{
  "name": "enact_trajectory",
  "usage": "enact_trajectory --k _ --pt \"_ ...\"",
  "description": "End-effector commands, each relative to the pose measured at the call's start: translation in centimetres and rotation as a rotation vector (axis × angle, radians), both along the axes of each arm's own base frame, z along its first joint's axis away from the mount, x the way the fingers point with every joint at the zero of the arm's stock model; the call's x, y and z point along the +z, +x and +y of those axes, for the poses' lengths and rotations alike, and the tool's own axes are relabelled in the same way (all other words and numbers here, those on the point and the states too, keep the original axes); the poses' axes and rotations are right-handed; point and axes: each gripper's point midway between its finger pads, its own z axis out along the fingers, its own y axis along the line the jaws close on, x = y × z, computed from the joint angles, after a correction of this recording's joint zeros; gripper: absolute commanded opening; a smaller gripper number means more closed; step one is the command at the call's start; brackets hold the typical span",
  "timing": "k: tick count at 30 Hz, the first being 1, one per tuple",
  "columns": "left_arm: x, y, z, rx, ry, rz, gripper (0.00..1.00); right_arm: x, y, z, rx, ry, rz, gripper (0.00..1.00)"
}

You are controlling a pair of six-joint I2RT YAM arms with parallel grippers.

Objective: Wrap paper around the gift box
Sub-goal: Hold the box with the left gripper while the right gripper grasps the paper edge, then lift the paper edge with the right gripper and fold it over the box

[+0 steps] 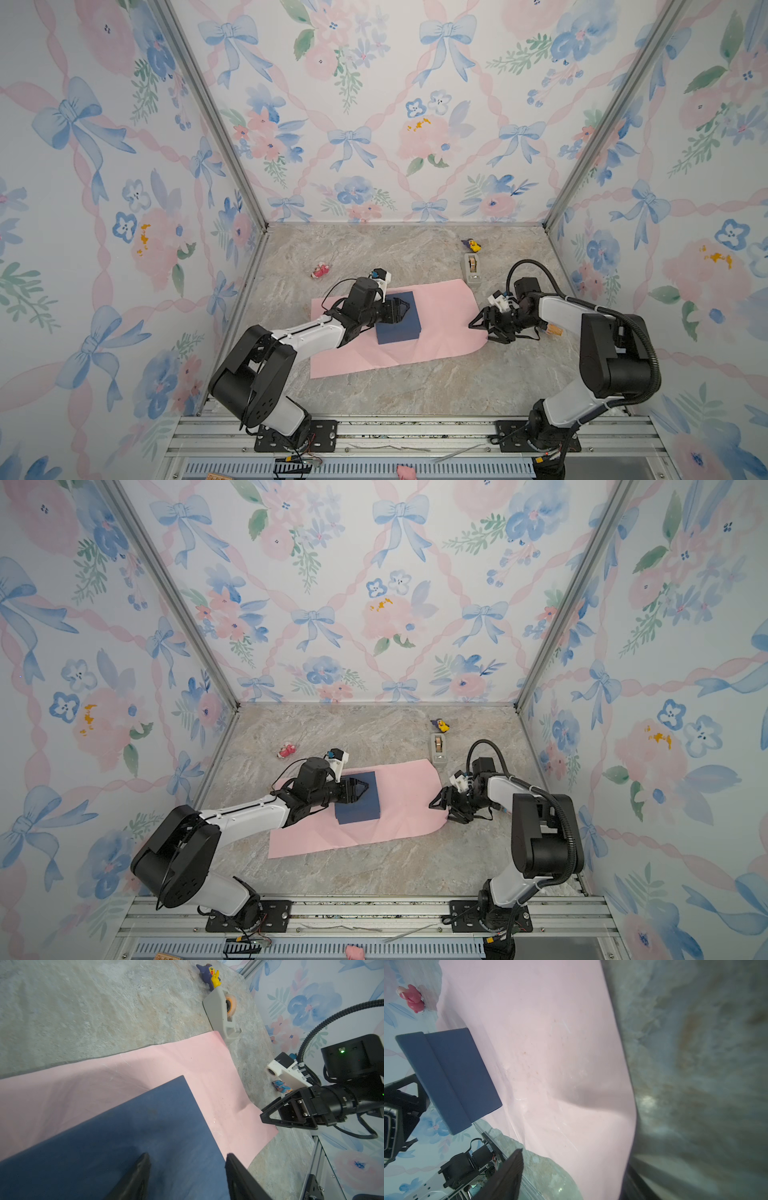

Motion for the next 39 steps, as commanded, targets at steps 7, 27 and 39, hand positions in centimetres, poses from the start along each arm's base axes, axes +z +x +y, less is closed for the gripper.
enact_trajectory --k 7,27,39 --pt "-3.4 -1.7 1.5 0.006 0.078 0.105 0.61 1.3 -1.0 -0.6 0.023 -0.083 -0.028 0.46" --pt "-3.7 -1.7 2.6 0.037 0.073 0.105 0.61 11.9 -0.8 7.3 0.227 -0.062 -0.477 0.0" --pt "-2.5 -1.0 2.9 0.061 0.012 0.089 0.6 17.5 -2.0 17.0 0.462 0.065 -0.725 0.0"
